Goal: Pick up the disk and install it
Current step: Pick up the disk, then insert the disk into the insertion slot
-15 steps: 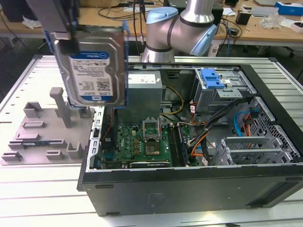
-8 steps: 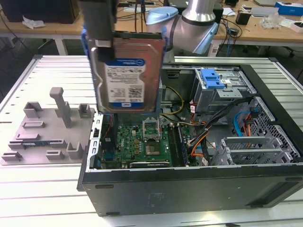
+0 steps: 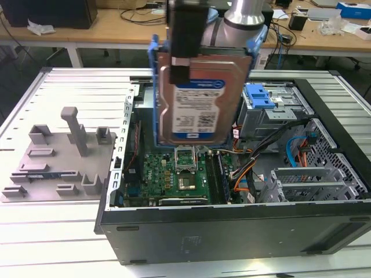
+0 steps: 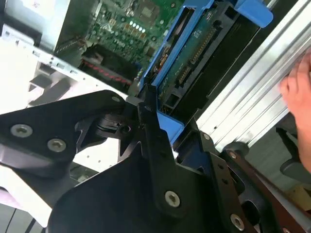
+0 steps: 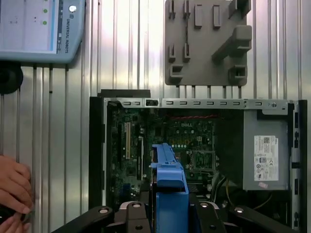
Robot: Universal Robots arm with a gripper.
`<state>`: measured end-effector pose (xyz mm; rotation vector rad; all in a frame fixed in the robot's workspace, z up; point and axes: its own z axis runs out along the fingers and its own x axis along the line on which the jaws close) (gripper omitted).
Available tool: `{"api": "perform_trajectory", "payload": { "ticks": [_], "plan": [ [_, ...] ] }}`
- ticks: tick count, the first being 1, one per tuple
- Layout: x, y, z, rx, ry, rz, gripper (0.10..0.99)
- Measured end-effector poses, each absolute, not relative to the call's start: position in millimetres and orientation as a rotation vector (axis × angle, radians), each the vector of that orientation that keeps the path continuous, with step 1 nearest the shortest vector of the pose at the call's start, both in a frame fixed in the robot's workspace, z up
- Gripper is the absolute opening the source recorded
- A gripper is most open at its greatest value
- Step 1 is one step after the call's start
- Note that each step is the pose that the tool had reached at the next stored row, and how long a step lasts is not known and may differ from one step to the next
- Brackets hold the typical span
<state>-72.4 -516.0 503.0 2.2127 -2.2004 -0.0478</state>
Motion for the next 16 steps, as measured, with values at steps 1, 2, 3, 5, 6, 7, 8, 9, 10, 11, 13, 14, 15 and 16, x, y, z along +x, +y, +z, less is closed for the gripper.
{"api": "perform_trajectory", "payload": {
  "ticks": [1, 2, 3, 5, 6, 7, 8, 9, 10, 11, 13, 14, 15, 16],
  "plan": [
    [-67.6, -516.9, 503.0, 2.213, -2.2, -0.048, 0.365],
    [-60.2, -518.3, 503.0, 2.212, -2.201, -0.048, 0.365],
    [-51.7, -519.9, 503.0, 2.213, -2.201, -0.048, 0.365],
    [-40.2, -522.0, 503.0, 2.213, -2.2, -0.048, 0.365],
    [-35.4, -522.8, 503.0, 2.213, -2.201, -0.048, 0.365],
    [-32.7, -523.2, 503.0, 2.213, -2.201, -0.048, 0.365],
    [-31.7, -523.3, 502.9, 2.213, -2.201, -0.048, 0.365],
    [-31.7, -523.3, 503.0, 2.213, -2.201, -0.048, 0.365],
    [-31.7, -523.3, 503.0, 2.213, -2.201, -0.048, 0.365],
    [-31.6, -523.3, 503.0, 2.213, -2.2, -0.048, 0.365],
    [-31.6, -523.3, 503.0, 2.213, -2.2, -0.048, 0.365],
    [-31.7, -523.3, 503.0, 2.213, -2.2, -0.048, 0.365],
    [-31.7, -523.3, 502.9, 2.213, -2.2, -0.048, 0.365],
    [-31.7, -523.3, 503.0, 2.213, -2.2, -0.048, 0.365]
  ]
}}
